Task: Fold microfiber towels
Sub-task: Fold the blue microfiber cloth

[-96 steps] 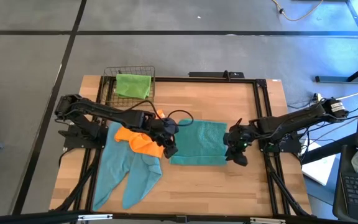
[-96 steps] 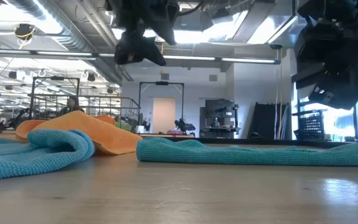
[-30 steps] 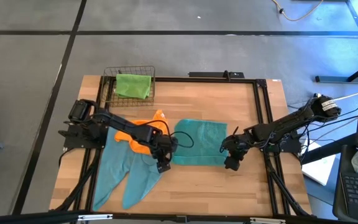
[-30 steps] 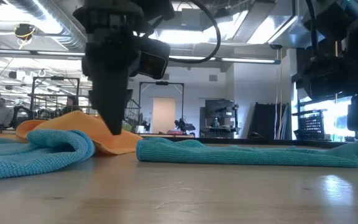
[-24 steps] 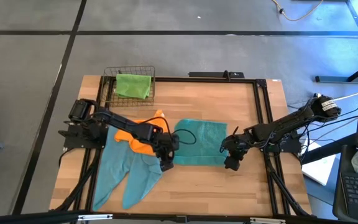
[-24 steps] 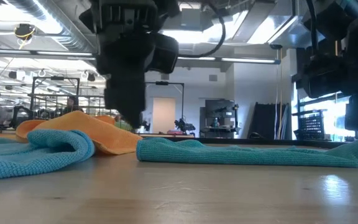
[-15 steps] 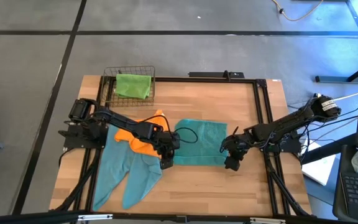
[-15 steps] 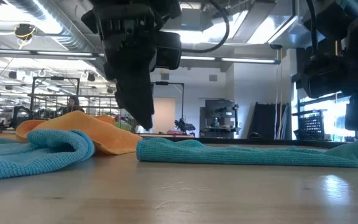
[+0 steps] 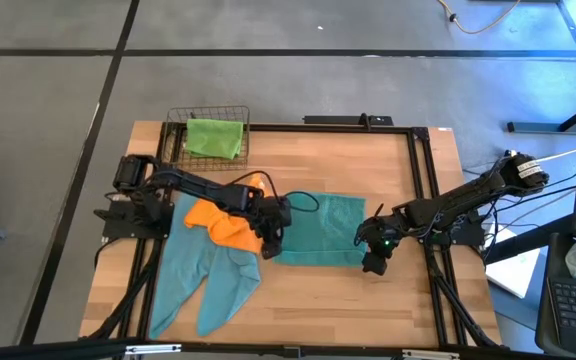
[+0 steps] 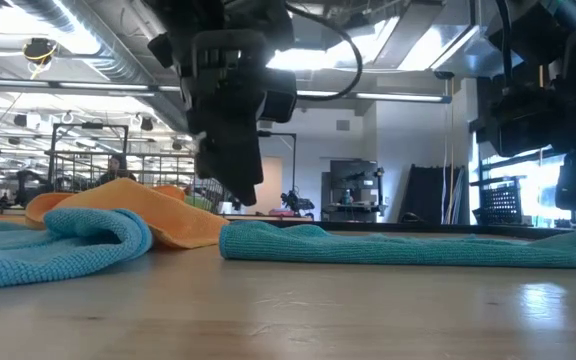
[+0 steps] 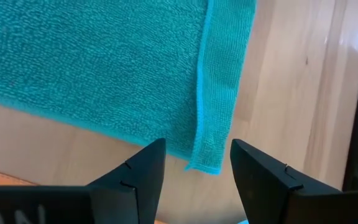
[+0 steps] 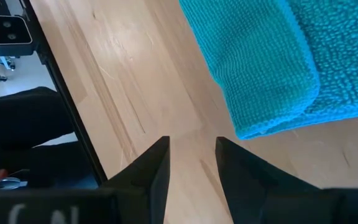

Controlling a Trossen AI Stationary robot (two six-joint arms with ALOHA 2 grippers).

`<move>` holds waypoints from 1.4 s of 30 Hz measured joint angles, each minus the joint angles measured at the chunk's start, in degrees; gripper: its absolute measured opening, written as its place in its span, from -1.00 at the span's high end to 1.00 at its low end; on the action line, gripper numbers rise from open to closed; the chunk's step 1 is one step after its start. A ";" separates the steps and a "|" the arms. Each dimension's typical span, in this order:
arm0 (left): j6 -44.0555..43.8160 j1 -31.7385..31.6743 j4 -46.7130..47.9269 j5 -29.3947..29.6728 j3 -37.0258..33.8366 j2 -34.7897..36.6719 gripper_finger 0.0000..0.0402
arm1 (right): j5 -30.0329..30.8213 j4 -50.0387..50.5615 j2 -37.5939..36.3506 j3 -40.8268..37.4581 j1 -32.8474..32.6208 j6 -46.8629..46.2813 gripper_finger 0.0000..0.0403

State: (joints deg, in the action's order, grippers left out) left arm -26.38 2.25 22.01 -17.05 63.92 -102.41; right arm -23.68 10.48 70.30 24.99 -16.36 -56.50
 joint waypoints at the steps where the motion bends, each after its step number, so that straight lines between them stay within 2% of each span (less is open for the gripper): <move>1: 0.18 -0.30 0.00 -0.88 0.00 0.00 0.13 | 0.00 0.02 0.00 0.00 0.00 0.07 0.35; 8: 1.65 -1.47 -1.51 -3.42 0.00 0.02 0.13 | 0.15 -1.26 0.00 0.00 0.32 1.14 0.35; 13: 3.24 -4.10 -1.91 -7.69 0.00 0.02 0.13 | 0.54 -4.80 0.01 0.36 0.76 1.09 0.35; 28: 9.80 -4.63 -1.07 -10.09 0.00 0.02 0.12 | -0.62 -4.68 0.00 0.68 0.76 -0.25 0.35; 37: 15.33 -4.54 0.77 -13.05 -0.07 -2.32 0.02 | -1.62 -4.68 0.02 0.68 0.76 -1.74 0.35; 42: 14.24 -4.60 0.10 -16.79 -0.02 -5.20 0.01 | -1.40 -4.76 0.02 0.72 0.76 -2.27 0.35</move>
State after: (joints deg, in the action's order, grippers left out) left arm -12.14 -2.35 22.11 -33.84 63.90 -107.61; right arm -25.08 5.72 70.32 25.71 -15.59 -58.77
